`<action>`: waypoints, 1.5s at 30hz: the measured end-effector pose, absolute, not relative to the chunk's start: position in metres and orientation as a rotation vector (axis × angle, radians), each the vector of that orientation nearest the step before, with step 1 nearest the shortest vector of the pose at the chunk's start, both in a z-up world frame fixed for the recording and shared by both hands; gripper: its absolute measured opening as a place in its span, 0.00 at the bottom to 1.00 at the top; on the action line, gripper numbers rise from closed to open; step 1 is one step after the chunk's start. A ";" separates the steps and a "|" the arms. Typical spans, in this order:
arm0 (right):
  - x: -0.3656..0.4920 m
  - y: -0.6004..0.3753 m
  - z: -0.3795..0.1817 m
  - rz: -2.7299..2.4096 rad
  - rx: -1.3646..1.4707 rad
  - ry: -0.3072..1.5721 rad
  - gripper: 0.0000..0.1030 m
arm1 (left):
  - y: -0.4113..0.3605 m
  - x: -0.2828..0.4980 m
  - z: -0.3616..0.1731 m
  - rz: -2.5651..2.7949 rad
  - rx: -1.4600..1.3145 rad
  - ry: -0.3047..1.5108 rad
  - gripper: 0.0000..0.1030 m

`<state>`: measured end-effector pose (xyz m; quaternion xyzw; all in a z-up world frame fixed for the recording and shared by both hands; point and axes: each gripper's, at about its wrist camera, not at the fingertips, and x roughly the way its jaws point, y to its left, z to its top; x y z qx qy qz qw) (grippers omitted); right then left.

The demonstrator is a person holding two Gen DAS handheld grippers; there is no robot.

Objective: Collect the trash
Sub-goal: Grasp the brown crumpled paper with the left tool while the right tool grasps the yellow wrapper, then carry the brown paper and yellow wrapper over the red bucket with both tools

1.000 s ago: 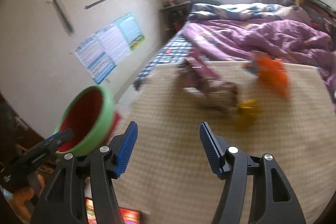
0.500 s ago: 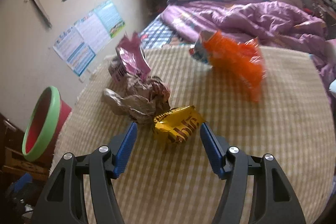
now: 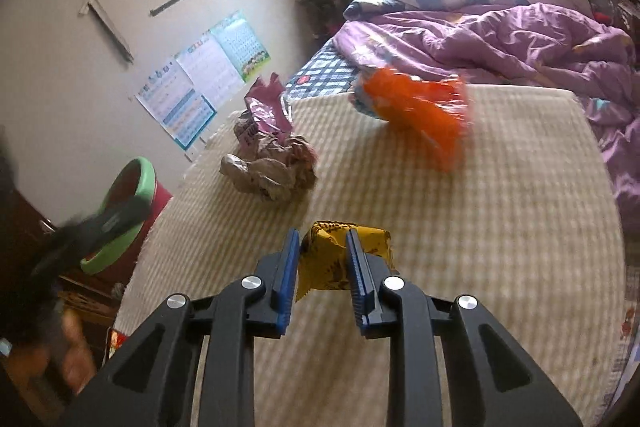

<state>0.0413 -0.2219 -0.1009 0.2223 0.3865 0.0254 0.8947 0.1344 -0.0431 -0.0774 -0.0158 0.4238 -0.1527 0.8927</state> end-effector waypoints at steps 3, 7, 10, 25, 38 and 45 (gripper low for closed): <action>0.026 -0.234 -0.095 0.034 0.459 0.792 0.23 | -0.070 0.154 -0.087 -0.330 -0.046 0.892 0.69; 0.010 -0.248 -0.092 0.000 0.447 0.781 0.23 | -0.094 0.178 -0.104 -0.329 -0.091 0.934 0.70; 0.004 -0.258 -0.096 -0.015 0.454 0.787 0.23 | -0.110 0.191 -0.115 -0.300 -0.060 0.954 0.74; 0.002 -0.268 -0.100 -0.033 0.482 0.788 0.32 | -0.120 0.193 -0.129 -0.341 -0.004 1.002 0.31; 0.020 -0.263 -0.125 -0.070 0.523 0.857 0.58 | -0.061 0.133 -0.082 -0.352 -0.028 0.867 0.21; 0.035 -0.254 -0.130 -0.084 0.472 0.874 0.44 | -0.018 0.107 -0.062 -0.300 -0.033 0.817 0.21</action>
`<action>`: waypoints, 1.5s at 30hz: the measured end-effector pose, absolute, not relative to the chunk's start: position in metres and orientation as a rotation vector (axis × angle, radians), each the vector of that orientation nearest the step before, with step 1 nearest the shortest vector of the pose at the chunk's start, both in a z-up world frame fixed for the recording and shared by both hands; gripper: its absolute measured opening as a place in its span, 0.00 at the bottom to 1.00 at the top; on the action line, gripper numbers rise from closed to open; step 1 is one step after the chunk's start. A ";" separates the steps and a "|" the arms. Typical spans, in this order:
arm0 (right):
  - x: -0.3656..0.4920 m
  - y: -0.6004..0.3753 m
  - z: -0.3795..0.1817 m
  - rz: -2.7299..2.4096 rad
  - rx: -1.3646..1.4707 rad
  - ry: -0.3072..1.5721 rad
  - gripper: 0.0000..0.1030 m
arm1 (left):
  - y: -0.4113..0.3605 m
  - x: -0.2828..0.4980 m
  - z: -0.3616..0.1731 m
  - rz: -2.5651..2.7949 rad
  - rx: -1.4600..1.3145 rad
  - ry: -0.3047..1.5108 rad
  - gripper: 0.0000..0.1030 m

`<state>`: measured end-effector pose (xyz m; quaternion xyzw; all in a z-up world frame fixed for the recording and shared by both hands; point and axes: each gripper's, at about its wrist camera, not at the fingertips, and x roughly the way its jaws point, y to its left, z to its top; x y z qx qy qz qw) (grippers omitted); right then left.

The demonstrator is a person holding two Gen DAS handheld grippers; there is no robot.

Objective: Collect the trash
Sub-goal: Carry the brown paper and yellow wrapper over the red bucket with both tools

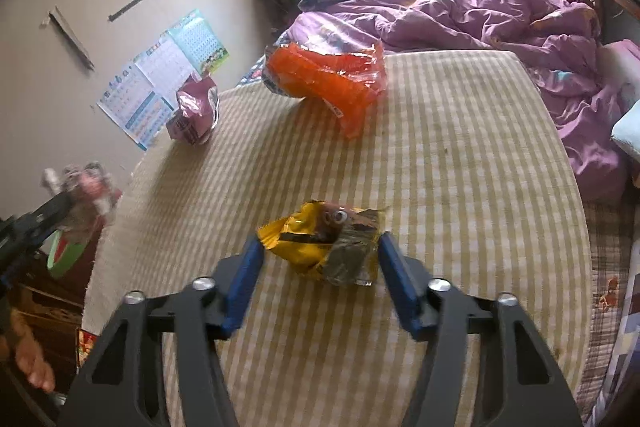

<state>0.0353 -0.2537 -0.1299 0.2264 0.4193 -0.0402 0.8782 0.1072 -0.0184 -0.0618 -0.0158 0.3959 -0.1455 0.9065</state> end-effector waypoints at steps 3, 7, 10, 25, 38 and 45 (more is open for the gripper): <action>0.035 -0.248 -0.128 -0.081 0.461 0.870 0.24 | -0.003 0.103 -0.061 -0.283 -0.044 0.821 0.21; 0.031 -0.238 -0.117 -0.076 0.454 0.842 0.23 | 0.016 0.097 -0.057 -0.259 -0.047 0.805 0.21; 0.028 -0.224 -0.104 -0.064 0.444 0.808 0.23 | 0.030 0.094 -0.051 -0.243 -0.036 0.777 0.21; 0.051 -0.107 -0.033 0.067 0.327 0.663 0.23 | 0.120 0.106 -0.034 -0.201 -0.049 0.720 0.21; 0.081 -0.012 -0.022 0.136 0.285 0.642 0.23 | 0.203 0.128 -0.038 -0.159 -0.079 0.742 0.21; 0.088 0.019 -0.021 0.147 0.276 0.639 0.23 | 0.227 0.137 -0.039 -0.169 -0.080 0.746 0.21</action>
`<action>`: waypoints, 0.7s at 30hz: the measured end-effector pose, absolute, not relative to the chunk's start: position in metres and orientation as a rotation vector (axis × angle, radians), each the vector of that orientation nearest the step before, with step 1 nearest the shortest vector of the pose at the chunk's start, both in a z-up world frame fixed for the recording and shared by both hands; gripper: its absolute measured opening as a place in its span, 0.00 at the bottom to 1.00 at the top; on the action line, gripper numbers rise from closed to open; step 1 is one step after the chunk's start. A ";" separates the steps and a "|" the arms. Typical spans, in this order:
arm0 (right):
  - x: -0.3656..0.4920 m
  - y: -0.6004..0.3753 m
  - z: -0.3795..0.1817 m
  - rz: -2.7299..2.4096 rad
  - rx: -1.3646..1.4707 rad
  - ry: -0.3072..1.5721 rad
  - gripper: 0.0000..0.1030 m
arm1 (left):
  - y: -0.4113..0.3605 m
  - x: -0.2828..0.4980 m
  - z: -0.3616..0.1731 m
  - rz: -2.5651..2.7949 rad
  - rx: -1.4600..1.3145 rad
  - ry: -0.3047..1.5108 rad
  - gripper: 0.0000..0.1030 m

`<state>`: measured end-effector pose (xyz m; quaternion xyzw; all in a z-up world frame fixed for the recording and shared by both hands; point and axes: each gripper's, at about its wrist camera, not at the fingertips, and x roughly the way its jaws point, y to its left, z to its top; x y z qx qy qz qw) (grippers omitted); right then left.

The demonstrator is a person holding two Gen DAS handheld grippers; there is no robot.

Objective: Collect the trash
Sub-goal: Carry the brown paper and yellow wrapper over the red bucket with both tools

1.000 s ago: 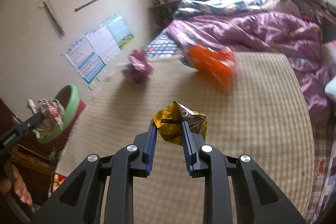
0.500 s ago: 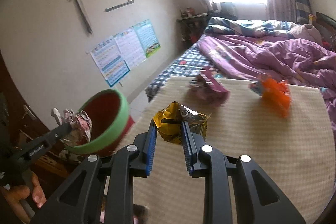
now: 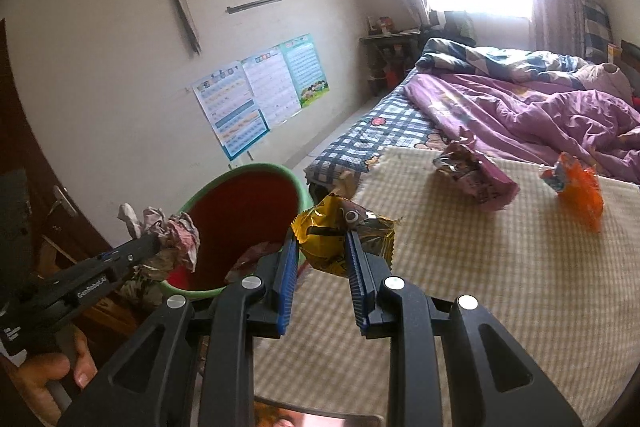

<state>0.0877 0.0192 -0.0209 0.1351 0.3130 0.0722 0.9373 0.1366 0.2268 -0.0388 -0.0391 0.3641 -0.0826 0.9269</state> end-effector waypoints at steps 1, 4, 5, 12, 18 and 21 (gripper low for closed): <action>0.089 0.023 -0.021 0.149 0.274 0.641 0.23 | 0.226 0.136 -0.039 -0.169 -0.080 0.746 0.21; 0.091 0.033 -0.021 0.152 0.271 0.643 0.23 | 0.233 0.141 -0.039 -0.175 -0.081 0.746 0.21; 0.093 0.035 -0.021 0.153 0.270 0.644 0.23 | 0.235 0.142 -0.039 -0.177 -0.081 0.747 0.21; 0.102 0.049 -0.023 0.158 0.256 0.655 0.23 | 0.244 0.153 -0.045 -0.194 -0.083 0.769 0.21; 0.112 0.059 -0.023 0.170 0.237 0.656 0.23 | 0.244 0.161 -0.047 -0.205 -0.081 0.777 0.21; 0.115 0.062 -0.023 0.198 0.239 0.656 0.24 | 0.244 0.164 -0.048 -0.210 -0.075 0.781 0.21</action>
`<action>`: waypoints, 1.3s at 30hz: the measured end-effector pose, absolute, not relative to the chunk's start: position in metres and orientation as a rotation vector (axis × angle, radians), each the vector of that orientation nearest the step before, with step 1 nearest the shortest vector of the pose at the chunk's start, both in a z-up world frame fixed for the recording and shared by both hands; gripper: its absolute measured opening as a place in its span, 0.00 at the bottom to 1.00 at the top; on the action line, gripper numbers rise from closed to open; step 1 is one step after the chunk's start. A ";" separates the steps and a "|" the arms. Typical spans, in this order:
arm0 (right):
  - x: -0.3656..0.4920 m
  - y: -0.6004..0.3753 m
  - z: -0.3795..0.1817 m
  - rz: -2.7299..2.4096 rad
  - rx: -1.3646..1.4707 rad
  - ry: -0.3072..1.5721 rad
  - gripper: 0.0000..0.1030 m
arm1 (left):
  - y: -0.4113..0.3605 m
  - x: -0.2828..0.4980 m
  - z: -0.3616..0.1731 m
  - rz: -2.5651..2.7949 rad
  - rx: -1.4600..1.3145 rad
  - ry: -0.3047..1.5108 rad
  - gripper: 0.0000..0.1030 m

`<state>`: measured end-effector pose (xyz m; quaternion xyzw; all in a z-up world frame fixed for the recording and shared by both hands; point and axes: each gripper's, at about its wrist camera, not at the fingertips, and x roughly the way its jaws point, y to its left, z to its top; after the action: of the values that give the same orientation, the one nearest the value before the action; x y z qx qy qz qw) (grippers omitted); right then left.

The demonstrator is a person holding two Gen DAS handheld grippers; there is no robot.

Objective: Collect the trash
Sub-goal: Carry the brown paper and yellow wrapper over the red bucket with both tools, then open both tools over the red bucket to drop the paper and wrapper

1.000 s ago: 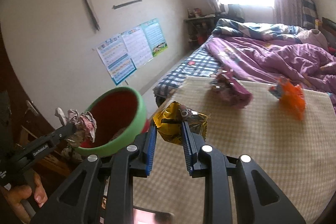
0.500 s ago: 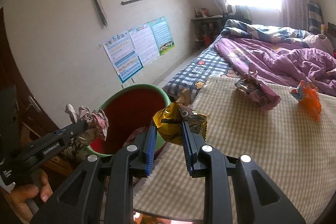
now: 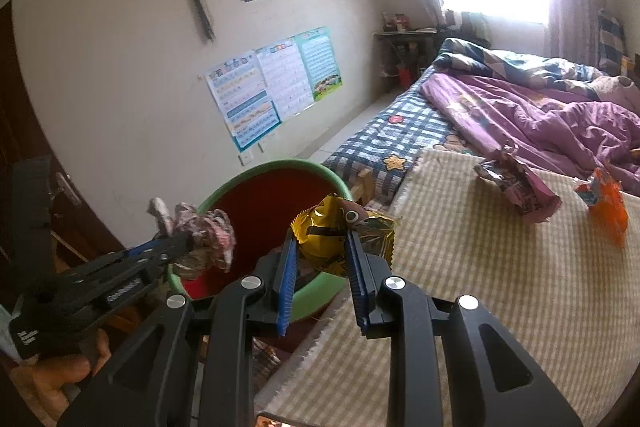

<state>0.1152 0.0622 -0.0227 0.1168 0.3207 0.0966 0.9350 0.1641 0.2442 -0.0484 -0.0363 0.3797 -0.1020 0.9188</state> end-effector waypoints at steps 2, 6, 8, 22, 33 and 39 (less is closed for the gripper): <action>0.120 0.063 -0.022 0.227 0.248 0.655 0.24 | 0.242 0.168 -0.049 -0.216 -0.066 0.784 0.21; 0.130 0.066 -0.022 0.231 0.245 0.666 0.24 | 0.240 0.178 -0.055 -0.227 -0.066 0.803 0.21; 0.134 0.067 -0.024 0.233 0.250 0.675 0.24 | 0.239 0.182 -0.059 -0.229 -0.062 0.814 0.21; 0.161 0.082 -0.037 0.259 0.263 0.721 0.25 | 0.245 0.207 -0.081 -0.223 -0.045 0.879 0.21; 0.173 0.094 -0.044 0.273 0.247 0.748 0.25 | 0.246 0.219 -0.091 -0.230 -0.041 0.904 0.21; 0.176 0.097 -0.047 0.268 0.251 0.764 0.25 | 0.249 0.226 -0.095 -0.232 -0.044 0.916 0.21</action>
<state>0.1762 0.0971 -0.0470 0.1219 0.3706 0.1300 0.9115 0.2261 0.2487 -0.0950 -0.0211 0.4411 -0.1119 0.8902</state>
